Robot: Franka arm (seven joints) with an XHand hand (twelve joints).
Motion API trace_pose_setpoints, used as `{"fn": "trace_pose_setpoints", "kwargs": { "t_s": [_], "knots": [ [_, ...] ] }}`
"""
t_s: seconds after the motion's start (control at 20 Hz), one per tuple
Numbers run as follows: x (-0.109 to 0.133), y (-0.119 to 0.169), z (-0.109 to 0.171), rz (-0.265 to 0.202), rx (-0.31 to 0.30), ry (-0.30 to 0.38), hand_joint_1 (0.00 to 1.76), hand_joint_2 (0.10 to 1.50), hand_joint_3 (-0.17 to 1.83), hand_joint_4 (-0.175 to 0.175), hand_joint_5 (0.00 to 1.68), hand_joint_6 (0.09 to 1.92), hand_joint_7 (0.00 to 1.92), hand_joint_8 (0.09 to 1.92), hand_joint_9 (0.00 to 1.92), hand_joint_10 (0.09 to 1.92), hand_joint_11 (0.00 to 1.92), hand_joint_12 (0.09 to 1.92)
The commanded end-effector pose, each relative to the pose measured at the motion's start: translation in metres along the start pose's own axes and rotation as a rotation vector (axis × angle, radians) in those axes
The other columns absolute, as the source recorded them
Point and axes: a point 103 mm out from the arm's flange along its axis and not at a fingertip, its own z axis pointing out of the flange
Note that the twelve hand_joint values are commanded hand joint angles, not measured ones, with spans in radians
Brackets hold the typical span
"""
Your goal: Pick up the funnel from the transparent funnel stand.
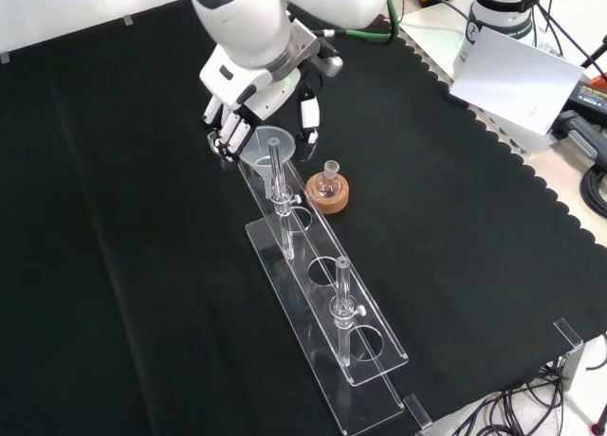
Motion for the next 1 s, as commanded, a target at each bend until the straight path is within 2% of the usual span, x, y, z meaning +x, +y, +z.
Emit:
{"fn": "trace_pose_setpoints", "kwargs": {
  "t_s": [0.05, 0.2, 0.35, 0.5, 1.0],
  "knots": [
    [-0.002, -0.01, -0.022, 0.013, -0.055, -0.048, 0.81, 0.69, 0.51, -0.036, 0.62, 0.63, 0.72, 0.69, 1.01, 0.44, 0.51, 1.36],
    [-0.006, -0.018, -0.036, 0.014, -0.027, -0.065, 0.83, 0.69, 0.53, -0.034, 0.62, 0.7, 0.74, 0.7, 1.03, 0.44, 0.52, 1.35],
    [-0.01, -0.029, -0.05, 0.013, -0.014, -0.084, 0.83, 0.69, 0.54, -0.035, 0.62, 0.71, 0.74, 0.7, 1.04, 0.44, 0.53, 1.35],
    [-0.014, -0.041, -0.061, 0.023, 0.025, -0.106, 0.83, 0.68, 0.54, -0.035, 0.62, 0.72, 0.74, 0.7, 1.05, 0.44, 0.53, 1.35],
    [-0.03, -0.088, -0.085, 0.1, 0.057, -0.147, 0.83, 0.68, 0.56, -0.035, 0.61, 0.75, 0.73, 0.71, 1.07, 0.44, 0.53, 1.35]
  ]
}}
